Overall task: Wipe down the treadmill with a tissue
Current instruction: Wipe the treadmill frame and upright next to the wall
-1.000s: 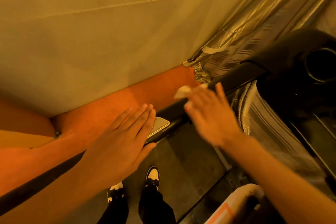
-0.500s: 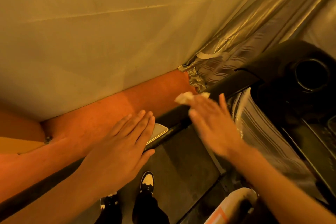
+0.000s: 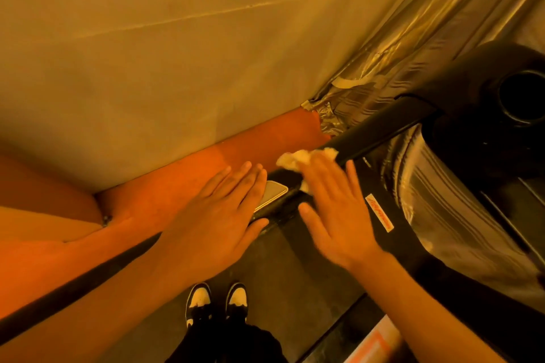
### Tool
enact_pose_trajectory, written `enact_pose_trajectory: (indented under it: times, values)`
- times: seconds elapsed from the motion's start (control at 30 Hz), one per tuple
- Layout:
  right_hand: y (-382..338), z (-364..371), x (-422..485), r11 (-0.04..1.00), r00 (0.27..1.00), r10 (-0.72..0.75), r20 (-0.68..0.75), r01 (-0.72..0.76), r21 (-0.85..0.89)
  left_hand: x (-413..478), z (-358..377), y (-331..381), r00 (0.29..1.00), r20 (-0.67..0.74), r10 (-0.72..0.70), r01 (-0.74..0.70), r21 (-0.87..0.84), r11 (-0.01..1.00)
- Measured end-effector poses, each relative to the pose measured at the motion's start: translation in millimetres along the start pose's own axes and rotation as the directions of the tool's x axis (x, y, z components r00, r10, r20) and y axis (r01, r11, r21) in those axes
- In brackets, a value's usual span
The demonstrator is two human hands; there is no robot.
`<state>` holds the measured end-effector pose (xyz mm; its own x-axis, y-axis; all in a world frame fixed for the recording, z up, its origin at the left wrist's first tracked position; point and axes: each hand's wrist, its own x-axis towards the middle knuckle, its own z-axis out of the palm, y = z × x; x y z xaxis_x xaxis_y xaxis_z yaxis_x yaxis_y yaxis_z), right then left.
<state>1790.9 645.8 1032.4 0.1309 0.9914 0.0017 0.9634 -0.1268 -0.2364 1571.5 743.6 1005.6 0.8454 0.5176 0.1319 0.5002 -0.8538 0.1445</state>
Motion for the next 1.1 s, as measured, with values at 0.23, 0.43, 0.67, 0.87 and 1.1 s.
enact_pose_trajectory:
  times: [0.23, 0.43, 0.67, 0.87, 1.1]
  values:
    - [-49.7, 25.2, 9.7, 0.95, 0.956, 0.243, -0.166, -0.201, 0.239, -0.6, 0.2, -3.3, 1.0, 0.022, 0.014, -0.013, -0.021, 1.0]
    - [-59.7, 38.5, -17.2, 0.991, 0.99, -0.022, -0.136, 0.039, 0.126, -6.9, -6.4, -4.0, 1.0, 0.01, -0.017, 0.017, -0.045, 0.999]
    - [-76.4, 36.9, -18.4, 0.986, 0.99, 0.055, -0.13, -0.033, 0.165, -54.9, -29.0, -13.3, 0.996, 0.088, -0.026, 0.03, -0.038, 0.999]
    - [-76.9, 37.9, -18.8, 0.987, 0.991, 0.071, -0.115, -0.054, 0.149, -122.8, -54.9, -43.7, 0.982, 0.156, 0.11, -0.117, 0.038, 0.992]
    - [-83.4, 43.2, -19.3, 0.986, 0.973, 0.133, -0.188, -0.112, 0.12, -167.0, -54.2, -68.9, 0.942, 0.241, 0.233, -0.233, -0.028, 0.972]
